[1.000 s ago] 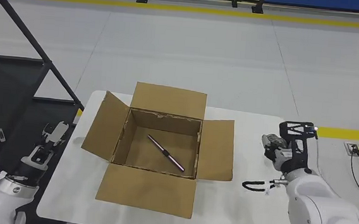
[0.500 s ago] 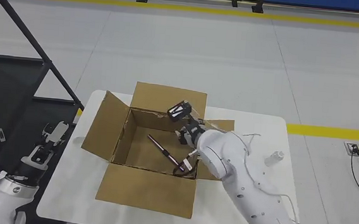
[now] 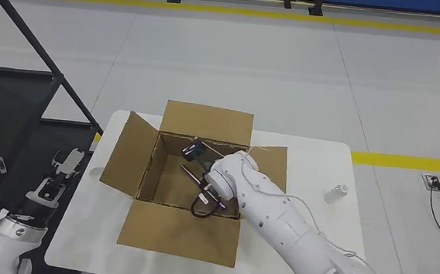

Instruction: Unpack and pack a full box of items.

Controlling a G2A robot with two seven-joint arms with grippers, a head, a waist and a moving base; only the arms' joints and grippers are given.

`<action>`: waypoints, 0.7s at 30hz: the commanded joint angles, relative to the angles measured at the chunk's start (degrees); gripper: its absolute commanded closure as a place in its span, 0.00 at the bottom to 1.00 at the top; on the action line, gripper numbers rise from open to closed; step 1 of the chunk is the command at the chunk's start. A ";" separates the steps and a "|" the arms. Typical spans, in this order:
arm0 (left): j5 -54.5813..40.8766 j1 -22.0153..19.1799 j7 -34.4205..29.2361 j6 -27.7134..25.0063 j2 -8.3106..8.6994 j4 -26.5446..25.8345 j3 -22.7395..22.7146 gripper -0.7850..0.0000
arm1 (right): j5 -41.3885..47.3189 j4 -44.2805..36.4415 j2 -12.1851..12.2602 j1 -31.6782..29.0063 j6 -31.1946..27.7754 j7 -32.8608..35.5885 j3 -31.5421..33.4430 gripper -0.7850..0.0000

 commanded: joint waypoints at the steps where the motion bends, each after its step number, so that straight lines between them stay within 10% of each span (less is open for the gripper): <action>1: 0.00 0.00 0.00 0.00 0.00 0.00 0.00 0.00 | 0.86 3.83 -1.35 0.86 -0.22 -1.03 -0.73 0.99; 6: 0.00 0.00 0.00 0.00 0.00 0.00 0.00 0.00 | 2.80 11.05 -4.18 2.71 -1.34 -3.48 -1.59 0.71; 21: 0.00 0.00 0.00 0.00 0.00 0.00 0.00 0.00 | 3.19 20.14 -8.53 5.39 -1.72 -7.65 -1.96 0.55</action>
